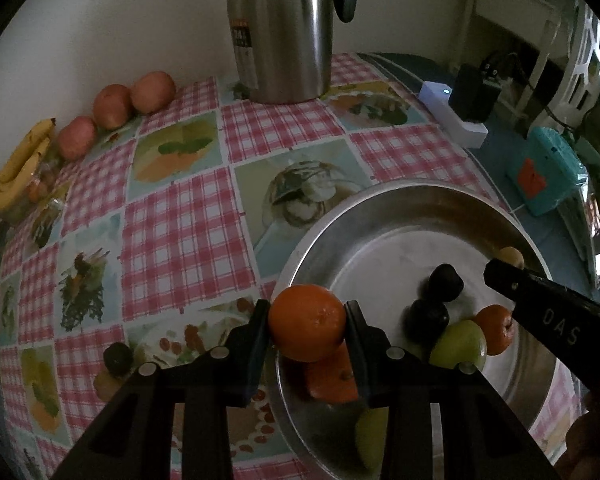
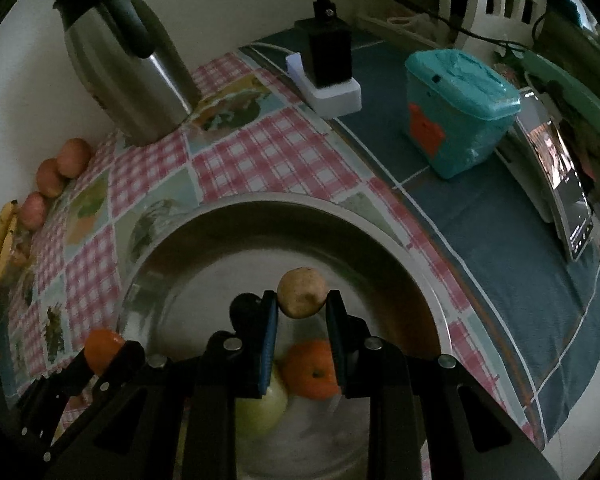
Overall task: Organize fruits
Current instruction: 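Carry the held tangerine and kiwi over the steel plate, then open the left tool dropping the tangerine while the right tool releases the kiwi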
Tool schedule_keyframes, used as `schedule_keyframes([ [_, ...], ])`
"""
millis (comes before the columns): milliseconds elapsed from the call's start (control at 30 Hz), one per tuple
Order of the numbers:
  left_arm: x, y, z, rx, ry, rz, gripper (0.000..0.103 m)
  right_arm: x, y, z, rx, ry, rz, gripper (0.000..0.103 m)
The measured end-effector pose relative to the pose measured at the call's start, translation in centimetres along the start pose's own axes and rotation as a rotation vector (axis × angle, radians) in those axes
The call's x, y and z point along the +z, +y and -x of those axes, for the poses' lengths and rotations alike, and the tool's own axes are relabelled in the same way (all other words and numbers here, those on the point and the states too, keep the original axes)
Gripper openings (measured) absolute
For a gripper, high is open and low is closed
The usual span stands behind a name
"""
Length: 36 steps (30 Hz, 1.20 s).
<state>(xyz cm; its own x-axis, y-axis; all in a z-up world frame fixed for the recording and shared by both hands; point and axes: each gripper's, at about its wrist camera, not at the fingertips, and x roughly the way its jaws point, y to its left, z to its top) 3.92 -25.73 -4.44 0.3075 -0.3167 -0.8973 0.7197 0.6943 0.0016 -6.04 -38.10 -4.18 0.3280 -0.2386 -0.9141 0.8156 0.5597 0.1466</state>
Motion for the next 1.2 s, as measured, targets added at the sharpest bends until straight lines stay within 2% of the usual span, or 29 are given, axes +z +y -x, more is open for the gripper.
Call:
schedule_keyframes([
  [267, 0.0, 0.2, 0.0, -0.002, 0.003, 0.009, 0.040, 0.0, -0.2, -0.2, -0.022, 0.015, -0.007, 0.026],
  [300, 0.1, 0.2, 0.1, -0.004, 0.004, 0.010, 0.041, 0.0, -0.2, -0.1, -0.025, 0.011, -0.005, 0.026],
  [400, 0.1, 0.2, 0.3, -0.011, -0.001, 0.011, 0.054, 0.1, -0.2, 0.1, -0.028, 0.007, -0.003, 0.026],
  [533, 0.3, 0.1, 0.7, -0.013, -0.011, 0.007, 0.058, 0.1, -0.1, 0.2, -0.029, 0.005, 0.005, 0.027],
  [567, 0.3, 0.1, 0.8, -0.014, -0.012, 0.009, 0.059, 0.2, -0.1, 0.2, -0.032, 0.004, 0.007, 0.029],
  [667, 0.4, 0.1, 1.1, -0.014, -0.013, 0.015, 0.060, 0.2, -0.2, 0.4, -0.036, -0.001, 0.004, 0.046],
  [767, 0.5, 0.2, 1.4, -0.011, -0.012, 0.024, 0.063, 0.3, -0.2, 0.8, -0.035, -0.004, 0.005, 0.048],
  [867, 0.5, 0.4, 1.7, -0.007, -0.011, 0.033, 0.068, 0.4, 0.0, 0.9, -0.046, -0.012, 0.015, 0.066],
  [1033, 0.7, 1.2, 1.8, 0.009, 0.018, 0.066, 0.073, 0.3, 0.2, 0.9, -0.056, -0.008, 0.029, 0.071],
  [1200, 0.6, 2.0, 1.8, 0.026, 0.043, 0.102, 0.077, 0.1, 0.5, 0.7, -0.060, 0.003, 0.042, 0.071],
])
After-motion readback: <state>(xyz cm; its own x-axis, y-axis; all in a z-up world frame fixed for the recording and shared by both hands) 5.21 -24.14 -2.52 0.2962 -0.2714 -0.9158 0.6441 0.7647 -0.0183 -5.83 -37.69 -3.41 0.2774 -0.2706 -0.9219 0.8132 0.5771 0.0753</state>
